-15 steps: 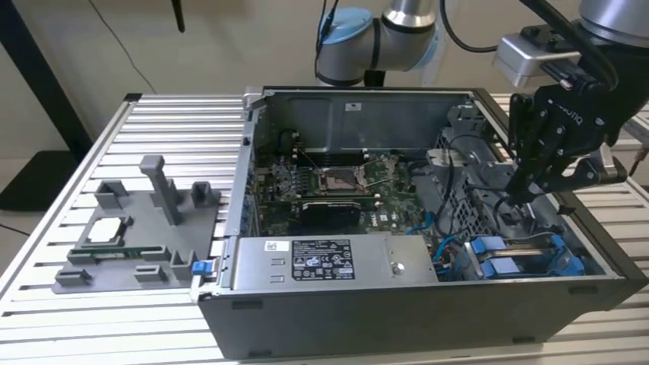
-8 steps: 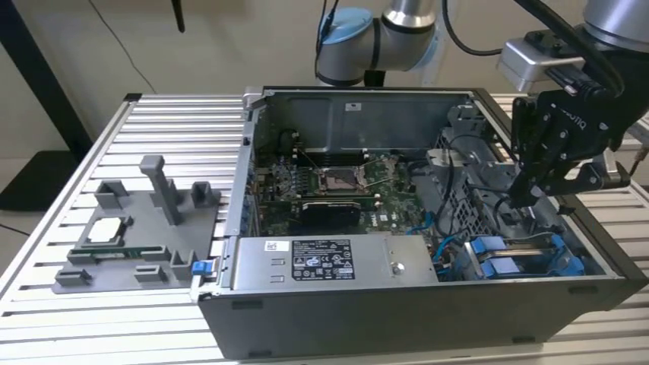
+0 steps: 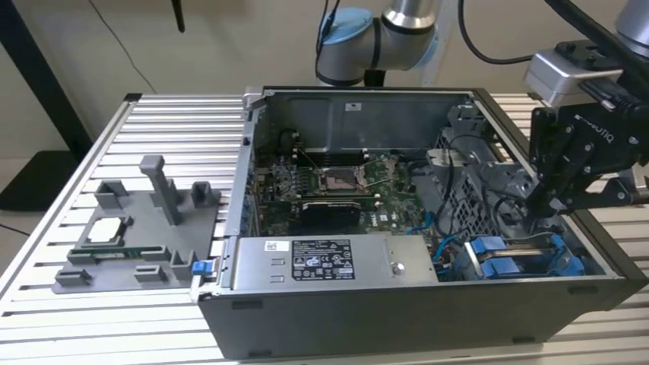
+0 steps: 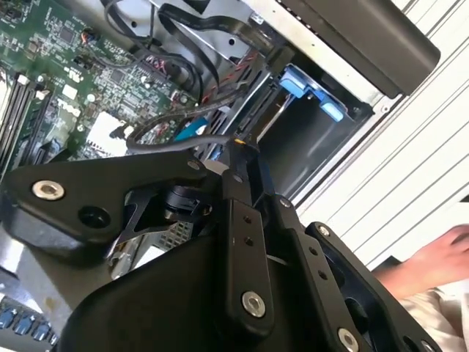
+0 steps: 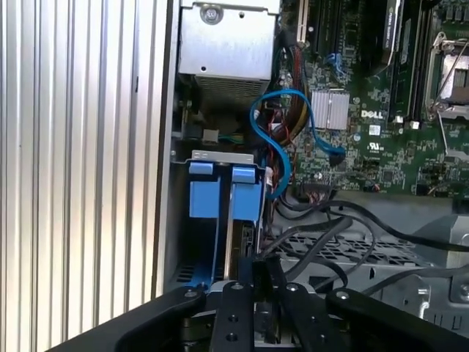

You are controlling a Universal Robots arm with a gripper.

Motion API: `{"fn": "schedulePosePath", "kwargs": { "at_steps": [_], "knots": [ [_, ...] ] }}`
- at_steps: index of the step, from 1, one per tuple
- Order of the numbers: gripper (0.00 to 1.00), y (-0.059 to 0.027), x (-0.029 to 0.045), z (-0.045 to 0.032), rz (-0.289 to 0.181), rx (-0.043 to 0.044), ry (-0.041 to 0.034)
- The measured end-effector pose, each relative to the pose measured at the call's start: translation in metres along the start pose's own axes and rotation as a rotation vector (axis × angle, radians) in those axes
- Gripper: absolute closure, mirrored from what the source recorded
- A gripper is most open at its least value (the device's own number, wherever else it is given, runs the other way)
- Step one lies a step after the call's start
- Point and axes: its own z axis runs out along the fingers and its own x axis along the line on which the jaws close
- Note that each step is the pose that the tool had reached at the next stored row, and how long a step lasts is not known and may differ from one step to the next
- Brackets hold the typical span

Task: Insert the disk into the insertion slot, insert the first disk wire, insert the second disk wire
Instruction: 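Insert the disk into the insertion slot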

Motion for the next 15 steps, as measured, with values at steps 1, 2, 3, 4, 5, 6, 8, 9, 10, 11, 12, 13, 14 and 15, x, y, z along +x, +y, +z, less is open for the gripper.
{"fn": "schedulePosePath", "kwargs": {
  "at_steps": [1,2,3,4,5,6,8,9,10,11,12,13,14,15],
  "knots": [
    [1.0,-0.0015,0.0001,0.0001,0.0,-0.0002,0.0004],
    [1.0,-0.0024,0.0001,0.0001,0.0,-0.0003,0.0005],
    [1.0,-0.0025,0.0001,0.0001,0.0,-0.0003,0.0005],
    [1.0,-0.0025,0.0001,0.0001,0.0,-0.0003,0.0005],
    [1.0,-0.003,0.0001,0.0002,0.0,-0.0013,0.0007],
    [1.0,-0.0037,0.0002,0.0003,0.0,-0.0059,0.0008],
    [1.0,-0.0047,0.0002,0.0006,0.003,-0.017,0.0004],
    [1.0,-0.0046,0.0002,0.0007,0.011,-0.0184,0.0005],
    [1.0,-0.0046,0.0002,0.0011,0.027,-0.0183,0.0002],
    [1.0,-0.0046,0.0003,0.0016,0.044,-0.0179,-0.0001],
    [1.0,-0.0046,0.0003,0.0021,0.061,-0.0174,-0.0004],
    [1.0,-0.0047,0.0003,0.0026,0.079,-0.0169,-0.0004],
    [1.0,-0.0047,0.0003,0.0036,0.094,-0.0165,-0.0006],
    [1.0,-0.0048,0.0004,0.0047,0.104,-0.0163,-0.0003]
  ]
}}
